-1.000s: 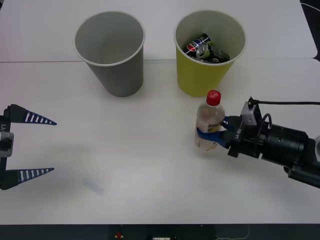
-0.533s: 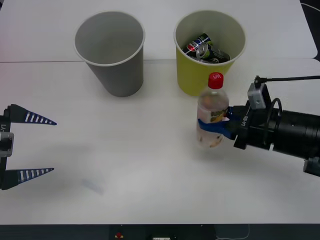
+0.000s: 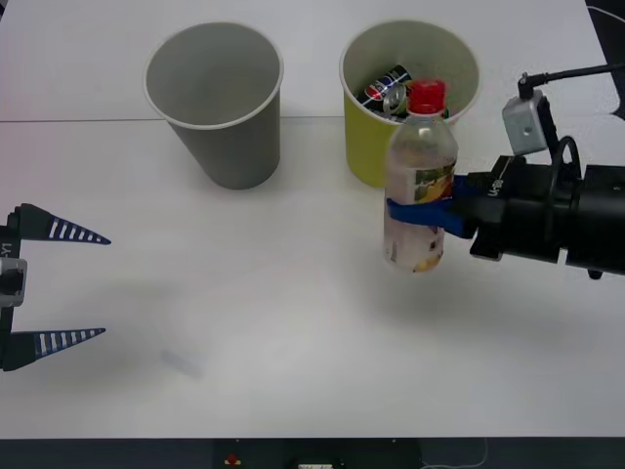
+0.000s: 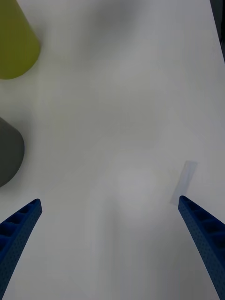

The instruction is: Put the can into the green bin and the plastic bottle into the gray bin

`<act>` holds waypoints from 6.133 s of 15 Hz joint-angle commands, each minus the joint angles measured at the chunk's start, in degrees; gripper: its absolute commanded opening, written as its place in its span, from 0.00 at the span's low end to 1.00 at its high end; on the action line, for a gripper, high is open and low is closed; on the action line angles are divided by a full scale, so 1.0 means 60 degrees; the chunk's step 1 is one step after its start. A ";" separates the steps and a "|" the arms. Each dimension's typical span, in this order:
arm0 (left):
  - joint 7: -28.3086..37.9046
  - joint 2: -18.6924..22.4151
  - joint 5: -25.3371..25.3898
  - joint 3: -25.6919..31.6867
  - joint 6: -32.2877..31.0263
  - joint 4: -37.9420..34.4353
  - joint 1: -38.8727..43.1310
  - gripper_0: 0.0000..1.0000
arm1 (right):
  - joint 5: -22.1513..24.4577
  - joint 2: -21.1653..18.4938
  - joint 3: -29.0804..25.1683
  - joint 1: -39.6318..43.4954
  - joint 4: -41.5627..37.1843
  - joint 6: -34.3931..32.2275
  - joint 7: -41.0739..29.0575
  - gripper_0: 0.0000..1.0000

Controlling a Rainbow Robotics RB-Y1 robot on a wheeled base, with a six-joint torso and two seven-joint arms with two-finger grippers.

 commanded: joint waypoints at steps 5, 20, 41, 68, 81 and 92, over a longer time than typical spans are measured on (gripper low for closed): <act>0.0000 0.0000 0.0000 0.0000 0.0000 0.0000 0.0000 1.00 | 0.0778 -0.0415 0.0510 -0.2619 0.0205 -0.0206 -0.1707 0.00; 0.0000 0.0000 0.0000 0.0000 0.0000 0.0000 0.0000 1.00 | 0.3502 0.2881 0.3044 -1.0529 0.7749 -0.2169 -0.1707 0.00; 0.0000 0.0000 0.0000 0.0000 0.0000 0.0000 0.0000 1.00 | 0.4850 0.4654 0.4114 -1.2038 1.0415 -0.0119 -0.1414 1.00; 0.0000 0.0000 0.0000 0.0000 0.0000 0.0000 0.0000 1.00 | 0.0089 -0.0356 -0.1072 -0.0363 0.0088 -0.1803 0.4299 1.00; 0.0000 0.0000 0.0000 0.0000 0.0000 0.0000 0.0000 1.00 | -0.2606 -0.0752 -0.3093 0.1307 0.2988 -0.4015 0.9469 1.00; 0.0000 0.0000 0.0000 0.0000 0.0000 0.0000 0.0000 1.00 | -0.3646 -0.1235 -0.3123 0.1834 0.4145 -0.4220 1.0524 1.00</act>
